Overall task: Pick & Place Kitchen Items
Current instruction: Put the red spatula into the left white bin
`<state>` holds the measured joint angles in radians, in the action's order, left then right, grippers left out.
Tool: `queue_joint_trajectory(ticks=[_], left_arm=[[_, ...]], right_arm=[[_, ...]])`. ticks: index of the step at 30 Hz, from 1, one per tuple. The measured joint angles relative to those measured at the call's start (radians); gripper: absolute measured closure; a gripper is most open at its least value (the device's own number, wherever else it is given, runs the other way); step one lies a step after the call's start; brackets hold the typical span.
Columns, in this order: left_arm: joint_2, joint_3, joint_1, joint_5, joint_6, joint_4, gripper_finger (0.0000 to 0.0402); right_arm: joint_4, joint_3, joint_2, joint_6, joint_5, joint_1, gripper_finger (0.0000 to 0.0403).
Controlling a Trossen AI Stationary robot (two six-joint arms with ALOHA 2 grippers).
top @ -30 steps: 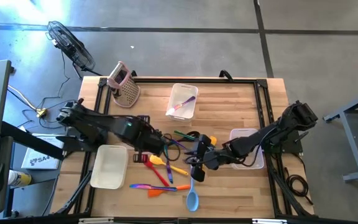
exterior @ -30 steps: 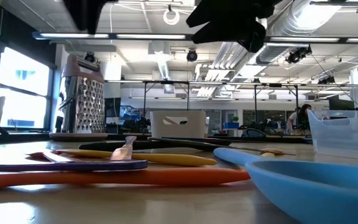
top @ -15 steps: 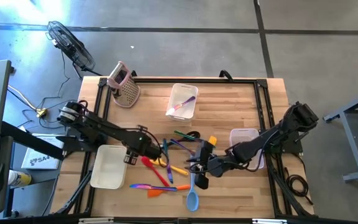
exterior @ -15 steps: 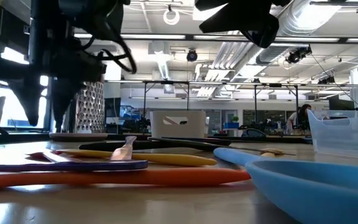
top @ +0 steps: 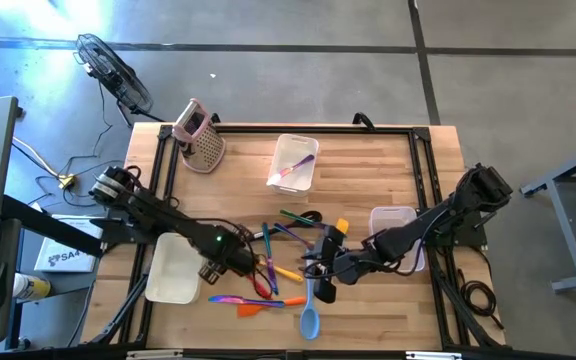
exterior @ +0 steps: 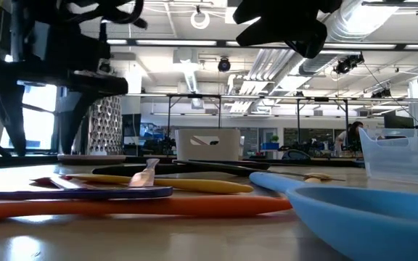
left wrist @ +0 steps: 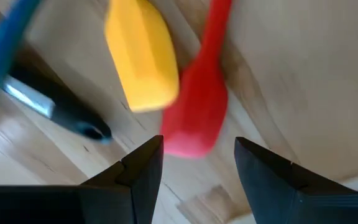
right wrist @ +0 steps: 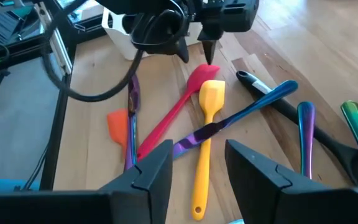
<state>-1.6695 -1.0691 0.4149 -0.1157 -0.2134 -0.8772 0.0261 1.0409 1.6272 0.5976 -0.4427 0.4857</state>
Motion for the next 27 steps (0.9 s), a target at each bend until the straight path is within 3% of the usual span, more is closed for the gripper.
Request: queue_joint_trajectory(ticks=[6,16,27], left_arm=[[-0.008,0.007,-0.016,0.019,-0.025,0.063,0.0210],[-0.018,0.131,-0.023,0.047,-0.072,0.208,0.0210],[-0.020,0.150,-0.023,0.032,-0.131,0.240,0.0210]], right_arm=[[0.000,0.000,0.000,0.000,0.000,-0.002,0.0263],[0.000,0.000,0.000,0.005,0.001,0.002,0.0263],[-0.012,0.000,0.000,0.008,0.001,-0.002,0.0263]])
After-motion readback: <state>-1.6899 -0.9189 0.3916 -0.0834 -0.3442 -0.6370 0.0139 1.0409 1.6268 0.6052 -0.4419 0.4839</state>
